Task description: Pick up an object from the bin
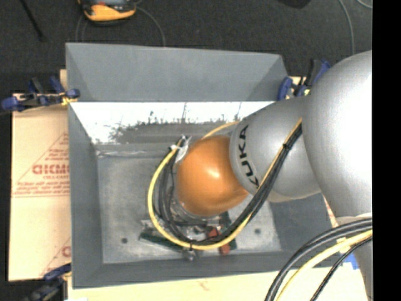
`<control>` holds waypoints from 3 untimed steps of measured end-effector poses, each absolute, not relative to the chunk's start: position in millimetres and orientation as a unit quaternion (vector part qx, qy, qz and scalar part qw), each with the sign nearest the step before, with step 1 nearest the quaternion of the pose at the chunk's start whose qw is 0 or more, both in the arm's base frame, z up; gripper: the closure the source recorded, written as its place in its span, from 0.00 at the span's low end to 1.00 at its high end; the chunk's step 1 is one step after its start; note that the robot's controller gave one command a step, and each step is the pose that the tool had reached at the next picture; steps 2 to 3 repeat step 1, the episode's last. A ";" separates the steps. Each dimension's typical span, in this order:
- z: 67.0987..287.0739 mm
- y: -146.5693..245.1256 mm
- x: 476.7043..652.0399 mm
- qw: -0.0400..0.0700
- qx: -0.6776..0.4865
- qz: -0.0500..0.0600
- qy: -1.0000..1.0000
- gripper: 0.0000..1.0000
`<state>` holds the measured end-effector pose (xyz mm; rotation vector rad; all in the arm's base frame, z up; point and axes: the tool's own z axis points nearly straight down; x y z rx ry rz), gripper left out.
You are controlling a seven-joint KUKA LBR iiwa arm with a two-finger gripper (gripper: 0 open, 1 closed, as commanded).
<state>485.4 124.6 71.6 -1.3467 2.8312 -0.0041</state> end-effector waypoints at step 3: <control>72.9 180.7 523.3 0.001 -0.529 0.001 0.848 1.00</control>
Offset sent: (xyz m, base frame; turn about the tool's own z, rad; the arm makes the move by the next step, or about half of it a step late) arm 0.0000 0.0000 0.0000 0.0000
